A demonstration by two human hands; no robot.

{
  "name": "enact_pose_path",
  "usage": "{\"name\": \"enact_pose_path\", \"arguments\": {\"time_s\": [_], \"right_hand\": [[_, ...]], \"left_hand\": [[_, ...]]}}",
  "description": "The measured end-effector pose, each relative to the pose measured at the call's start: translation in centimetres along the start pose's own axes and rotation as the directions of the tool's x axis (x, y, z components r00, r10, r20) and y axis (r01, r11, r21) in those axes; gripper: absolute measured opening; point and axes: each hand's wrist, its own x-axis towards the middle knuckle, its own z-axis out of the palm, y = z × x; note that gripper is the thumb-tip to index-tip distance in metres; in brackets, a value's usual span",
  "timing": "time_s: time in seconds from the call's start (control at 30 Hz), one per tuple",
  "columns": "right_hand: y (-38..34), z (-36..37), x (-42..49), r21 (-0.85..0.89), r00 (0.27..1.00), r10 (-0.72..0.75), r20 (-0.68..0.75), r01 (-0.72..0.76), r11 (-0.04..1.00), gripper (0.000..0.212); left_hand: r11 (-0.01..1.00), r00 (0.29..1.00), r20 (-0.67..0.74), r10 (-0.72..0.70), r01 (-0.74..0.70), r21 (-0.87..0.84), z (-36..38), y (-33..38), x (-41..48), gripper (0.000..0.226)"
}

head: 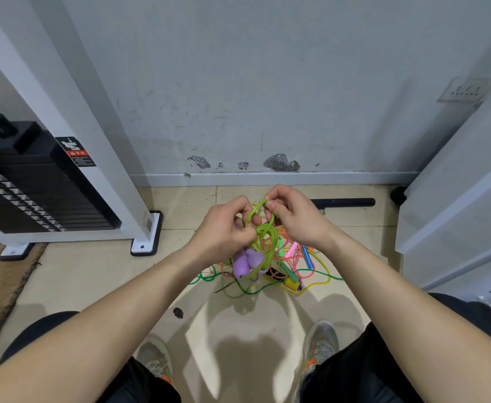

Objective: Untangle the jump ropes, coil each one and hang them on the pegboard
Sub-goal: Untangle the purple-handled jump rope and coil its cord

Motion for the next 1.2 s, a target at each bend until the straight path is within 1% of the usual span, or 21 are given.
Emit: {"name": "enact_pose_path", "arguments": {"time_s": [0.07, 0.1, 0.17, 0.23, 0.3, 0.4, 0.47, 0.53, 0.6, 0.7, 0.77, 0.9, 1.07, 1.2], "right_hand": [[-0.3, -0.2, 0.2, 0.029, 0.999, 0.002, 0.039, -0.003, 1.000, 0.019], [-0.5, -0.4, 0.3, 0.052, 0.998, 0.010, 0.063, -0.013, 0.999, 0.020], [-1.1, -0.7, 0.6, 0.095, 0.995, 0.035, 0.098, -0.044, 0.995, 0.022], [-1.6, -1.2, 1.1, 0.107, 0.994, 0.064, 0.089, -0.074, 0.992, 0.023], [-1.9, -1.6, 1.9, 0.094, 0.995, 0.072, 0.066, -0.078, 0.993, 0.024], [-2.1, -2.3, 4.2, 0.091, 0.998, 0.058, 0.020, -0.059, 0.994, 0.023], [-1.8, -3.1, 6.6, 0.125, 0.998, 0.058, -0.032, -0.053, 0.991, 0.021], [-1.5, -3.8, 9.7, 0.193, 0.993, 0.072, -0.091, -0.054, 0.980, 0.016], [-1.3, -4.7, 13.5, 0.251, 0.989, 0.090, -0.118, -0.058, 0.966, 0.012], [-1.8, -6.7, 19.4, 0.255, 0.991, 0.086, -0.102, -0.057, 0.965, 0.013], [-3.2, -8.4, 22.6, 0.244, 0.994, 0.084, -0.064, -0.066, 0.968, 0.012], [-10.0, -12.8, 26.5, 0.266, 0.990, 0.130, -0.059, -0.110, 0.958, 0.010], [-23.2, -18.9, 28.6, 0.239, 0.984, 0.147, -0.097, -0.121, 0.963, 0.009], [-33.5, -23.2, 29.1, 0.275, 0.984, 0.149, -0.094, -0.118, 0.954, 0.008]], "left_hand": [[1.000, 1.000, -0.012, -0.005, 0.005, -0.014, -0.4, 0.4, -0.1, 0.014], [1.000, 0.999, -0.038, -0.021, 0.021, -0.005, -0.5, 0.5, 0.0, 0.018], [0.997, 0.993, -0.095, -0.073, 0.070, -0.036, -1.0, 0.7, 0.3, 0.017], [0.984, 0.983, -0.112, -0.143, 0.129, -0.121, -1.8, 0.8, 1.1, 0.020], [0.970, 0.974, -0.104, -0.202, 0.184, -0.161, -2.8, 0.7, 2.4, 0.021], [0.943, 0.965, -0.098, -0.242, 0.211, -0.256, -4.1, 0.8, 5.0, 0.019], [0.938, 0.973, -0.106, -0.207, 0.167, -0.304, -4.9, 0.6, 7.5, 0.015], [0.954, 0.984, -0.121, -0.134, 0.095, -0.285, -5.5, 0.1, 10.4, 0.012], [0.970, 0.986, -0.146, -0.082, 0.045, -0.241, -6.0, -0.7, 14.0, 0.010], [0.966, 0.983, -0.167, -0.079, 0.034, -0.255, -7.7, -1.3, 19.6, 0.010], [0.963, 0.981, -0.160, -0.110, 0.065, -0.263, -9.6, -0.5, 22.7, 0.012], [0.955, 0.973, -0.156, -0.170, 0.125, -0.268, -14.9, 6.1, 27.0, 0.013], [0.951, 0.973, -0.113, -0.201, 0.166, -0.261, -23.4, 18.3, 29.9, 0.012], [0.963, 0.978, -0.087, -0.191, 0.170, -0.208, -29.5, 28.2, 31.0, 0.011]]}}
